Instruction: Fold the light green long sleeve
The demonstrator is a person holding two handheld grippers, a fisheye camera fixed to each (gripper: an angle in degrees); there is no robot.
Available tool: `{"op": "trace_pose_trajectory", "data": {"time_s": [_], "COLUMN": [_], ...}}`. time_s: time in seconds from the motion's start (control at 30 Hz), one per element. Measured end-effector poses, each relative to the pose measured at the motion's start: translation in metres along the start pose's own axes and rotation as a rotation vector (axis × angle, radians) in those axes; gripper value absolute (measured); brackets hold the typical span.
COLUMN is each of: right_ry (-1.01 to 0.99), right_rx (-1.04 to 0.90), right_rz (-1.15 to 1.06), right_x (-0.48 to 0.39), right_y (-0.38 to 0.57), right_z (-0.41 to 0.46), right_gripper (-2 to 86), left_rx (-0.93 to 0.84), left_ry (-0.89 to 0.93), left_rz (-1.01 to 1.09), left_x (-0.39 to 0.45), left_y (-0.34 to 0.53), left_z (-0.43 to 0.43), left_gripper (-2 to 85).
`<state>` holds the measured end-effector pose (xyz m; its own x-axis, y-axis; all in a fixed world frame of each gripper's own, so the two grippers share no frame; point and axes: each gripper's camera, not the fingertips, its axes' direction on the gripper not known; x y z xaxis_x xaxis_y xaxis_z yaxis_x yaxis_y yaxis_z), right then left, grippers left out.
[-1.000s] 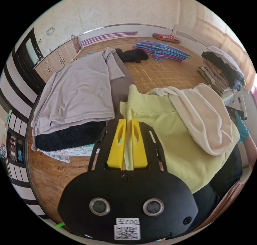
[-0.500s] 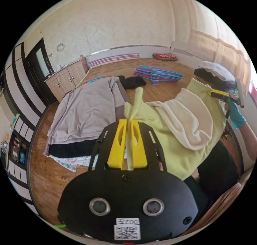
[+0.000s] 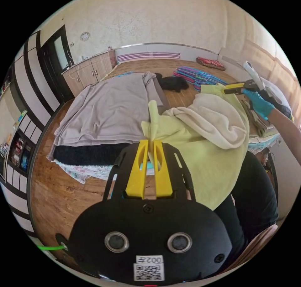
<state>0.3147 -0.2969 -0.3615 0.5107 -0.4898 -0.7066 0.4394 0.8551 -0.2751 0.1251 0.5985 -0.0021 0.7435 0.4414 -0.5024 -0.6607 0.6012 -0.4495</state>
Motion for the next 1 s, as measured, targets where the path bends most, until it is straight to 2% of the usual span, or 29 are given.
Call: {"op": "trace_pose_trajectory", "data": {"time_s": [0.03, 0.23, 0.47, 0.67, 0.73, 1.0], "right_ry": [-0.003, -0.047, -0.094, -0.164, -0.230, -0.101], "right_rx": [-0.036, 0.106, 0.084, 0.042, 0.048, 0.002], "right_rz": [0.015, 0.175, 0.459, 0.709, 0.749, 0.615], "right_x": [0.003, 0.031, 0.032, 0.021, 0.021, 0.013], "right_y": [-0.001, 0.047, 0.155, 0.203, 0.204, 0.165], "right_z": [0.008, -0.028, -0.045, -0.020, -0.010, -0.010], "right_gripper": [7.1, 8.7, 13.4, 14.1, 12.5, 6.5], "left_rx": [-0.004, -0.020, -0.034, -0.061, -0.074, -0.093], "left_ry": [-0.001, -0.019, 0.020, 0.024, 0.031, 0.117], "left_rz": [-0.003, 0.017, 0.007, 0.018, 0.011, 0.037], "left_x": [0.000, 0.003, -0.002, -0.003, -0.005, -0.004], "left_y": [0.000, 0.002, 0.003, -0.001, -0.003, -0.017], "left_z": [0.001, 0.007, 0.009, 0.014, 0.016, -0.007], "left_gripper": [0.0, 0.1, 0.3, 0.6, 0.6, 0.5]}}
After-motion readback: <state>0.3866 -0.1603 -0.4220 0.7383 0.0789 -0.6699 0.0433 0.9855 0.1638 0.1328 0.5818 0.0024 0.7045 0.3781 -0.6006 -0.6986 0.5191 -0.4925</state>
